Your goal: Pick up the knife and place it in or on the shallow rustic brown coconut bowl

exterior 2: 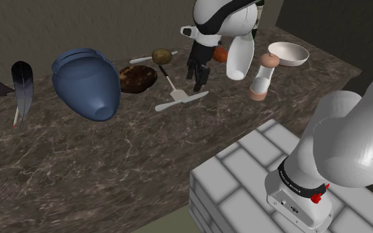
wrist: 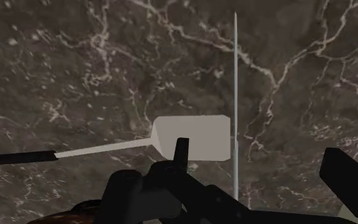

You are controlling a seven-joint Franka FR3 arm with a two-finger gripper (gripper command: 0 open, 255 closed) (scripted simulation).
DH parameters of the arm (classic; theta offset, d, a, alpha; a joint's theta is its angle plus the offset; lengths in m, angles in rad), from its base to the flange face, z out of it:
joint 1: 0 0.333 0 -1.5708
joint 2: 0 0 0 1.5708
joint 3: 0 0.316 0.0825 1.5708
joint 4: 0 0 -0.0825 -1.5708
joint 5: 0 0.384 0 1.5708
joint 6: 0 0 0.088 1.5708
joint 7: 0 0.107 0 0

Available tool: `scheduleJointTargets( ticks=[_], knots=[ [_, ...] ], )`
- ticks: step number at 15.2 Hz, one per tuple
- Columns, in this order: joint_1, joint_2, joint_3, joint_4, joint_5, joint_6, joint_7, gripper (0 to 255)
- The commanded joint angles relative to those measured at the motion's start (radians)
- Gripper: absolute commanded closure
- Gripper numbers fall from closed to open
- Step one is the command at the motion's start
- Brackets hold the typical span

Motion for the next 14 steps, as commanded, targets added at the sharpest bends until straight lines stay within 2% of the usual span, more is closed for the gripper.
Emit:
scheduleJointTargets(
  ticks=[1, 9, 14],
  knots=[
    [0.048, 0.050, -0.015, 0.007, 0.060, 0.036, -0.151, 0],
    [0.077, 0.129, -0.010, -0.023, 0.138, 0.134, -0.202, 0],
    [0.077, 0.129, -0.010, -0.023, 0.138, 0.134, -0.202, 0]
  ],
)
